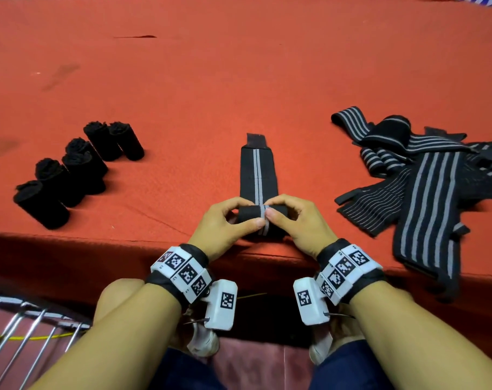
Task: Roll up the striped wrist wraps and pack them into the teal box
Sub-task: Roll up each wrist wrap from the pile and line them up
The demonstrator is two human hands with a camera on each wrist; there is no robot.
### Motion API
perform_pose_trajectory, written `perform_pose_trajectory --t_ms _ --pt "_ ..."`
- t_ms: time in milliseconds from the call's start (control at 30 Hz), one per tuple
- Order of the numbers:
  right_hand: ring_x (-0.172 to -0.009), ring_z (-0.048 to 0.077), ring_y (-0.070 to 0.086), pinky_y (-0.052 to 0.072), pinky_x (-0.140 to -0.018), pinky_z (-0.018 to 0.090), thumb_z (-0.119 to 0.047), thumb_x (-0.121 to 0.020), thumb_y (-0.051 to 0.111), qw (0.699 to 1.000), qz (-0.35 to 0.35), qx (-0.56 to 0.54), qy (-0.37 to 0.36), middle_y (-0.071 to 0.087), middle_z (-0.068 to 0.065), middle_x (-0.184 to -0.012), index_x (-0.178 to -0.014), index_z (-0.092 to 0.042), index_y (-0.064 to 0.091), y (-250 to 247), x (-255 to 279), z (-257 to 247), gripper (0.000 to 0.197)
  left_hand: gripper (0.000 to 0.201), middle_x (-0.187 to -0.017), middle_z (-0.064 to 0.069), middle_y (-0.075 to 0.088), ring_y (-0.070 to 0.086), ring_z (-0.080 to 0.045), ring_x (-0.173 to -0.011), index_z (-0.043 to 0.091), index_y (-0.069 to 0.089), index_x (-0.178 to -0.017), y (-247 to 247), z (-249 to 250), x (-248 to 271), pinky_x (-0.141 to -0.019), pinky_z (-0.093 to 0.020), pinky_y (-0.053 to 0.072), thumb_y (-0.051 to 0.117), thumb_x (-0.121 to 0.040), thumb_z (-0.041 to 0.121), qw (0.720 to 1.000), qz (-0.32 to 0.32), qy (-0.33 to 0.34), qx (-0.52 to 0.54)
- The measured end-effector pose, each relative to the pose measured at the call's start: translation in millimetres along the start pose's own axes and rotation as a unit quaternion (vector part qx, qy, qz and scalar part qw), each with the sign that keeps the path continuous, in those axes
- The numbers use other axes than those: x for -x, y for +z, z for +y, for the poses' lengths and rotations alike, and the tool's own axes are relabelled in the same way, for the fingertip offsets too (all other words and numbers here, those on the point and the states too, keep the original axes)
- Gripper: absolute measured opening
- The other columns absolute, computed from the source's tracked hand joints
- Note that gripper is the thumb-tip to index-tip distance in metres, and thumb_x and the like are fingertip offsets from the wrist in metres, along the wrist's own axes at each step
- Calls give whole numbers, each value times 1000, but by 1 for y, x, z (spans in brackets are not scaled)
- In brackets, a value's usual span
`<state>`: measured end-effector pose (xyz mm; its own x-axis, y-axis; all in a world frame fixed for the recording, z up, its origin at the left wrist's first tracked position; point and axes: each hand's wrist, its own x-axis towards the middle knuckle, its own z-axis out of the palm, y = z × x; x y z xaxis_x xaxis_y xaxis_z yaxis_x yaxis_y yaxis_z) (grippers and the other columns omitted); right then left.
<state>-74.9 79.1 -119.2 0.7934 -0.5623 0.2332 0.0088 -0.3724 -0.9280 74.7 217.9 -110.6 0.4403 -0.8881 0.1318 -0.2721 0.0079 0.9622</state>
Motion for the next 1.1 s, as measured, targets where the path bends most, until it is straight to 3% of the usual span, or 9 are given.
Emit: perform_pose_trajectory --t_ms 200,300,367,500,633,733,833,967,1100 --pt "-100 2 62 45 -89 24 -35 -94 68 999 0 39 11 68 -11 -107 -107 -32 73 1 4 -1 15 9 -88 8 72 64 -2 -82 17 73 -96 1 2 0 -79 -16 48 77 -88 17 1000 11 7 -16" --pt "-92 21 64 52 -79 32 -31 -84 73 1000 -12 -3 2 63 -3 -115 -116 -32 69 1 6 -4 33 5 -85 8 74 65 -3 -79 20 75 -92 -1 2 -2 -76 -17 49 76 -89 23 999 24 -7 -26" --pt "-66 28 52 48 -65 36 -26 -80 76 999 -27 -30 9 65 -4 -105 -112 -36 66 0 6 -5 35 4 -77 12 71 64 -2 -72 20 75 -89 -2 1 -4 -70 -20 48 75 -90 24 999 24 -35 -24" --pt "-58 22 33 34 -57 28 -35 -81 73 999 -17 -17 32 49 7 -71 -102 -39 67 1 3 -1 22 18 -73 18 69 63 -2 -70 32 76 -84 -2 -5 -10 -70 -29 46 73 -82 50 997 30 -52 -57" --pt "-64 20 43 44 -64 38 -48 -80 70 999 9 -7 43 65 4 -78 -102 -35 71 5 -2 4 25 29 -81 21 70 64 -7 -81 41 71 -92 0 -10 -14 -82 -36 52 61 -77 64 992 57 -21 -114" --pt "-71 19 52 51 -73 38 -43 -82 71 999 20 0 45 72 -2 -87 -95 -39 73 5 -4 1 13 25 -73 22 63 57 -6 -71 42 64 -94 1 -8 -13 -76 -37 50 59 -80 62 989 59 -13 -133" --pt "-79 10 62 53 -81 37 -24 -92 71 998 28 25 49 73 -8 -89 -91 -37 72 6 -5 -3 13 28 -95 18 66 58 -2 -80 49 64 -95 0 -8 -12 -80 -33 50 58 -75 68 988 65 -3 -141" --pt "-92 14 65 51 -90 34 -34 -93 68 993 51 80 71 72 2 -99 -98 -30 74 4 -9 2 9 46 -113 12 65 66 -12 -99 52 63 -108 -1 -12 -9 -92 -44 55 74 -64 62 993 34 6 -114" --pt "-100 16 61 47 -96 36 -39 -95 65 987 56 120 91 67 7 -107 -103 -28 74 5 -14 6 17 51 -100 11 69 63 -14 -73 49 63 -108 -1 -12 -9 -80 -44 58 79 -60 57 993 49 -14 -111"
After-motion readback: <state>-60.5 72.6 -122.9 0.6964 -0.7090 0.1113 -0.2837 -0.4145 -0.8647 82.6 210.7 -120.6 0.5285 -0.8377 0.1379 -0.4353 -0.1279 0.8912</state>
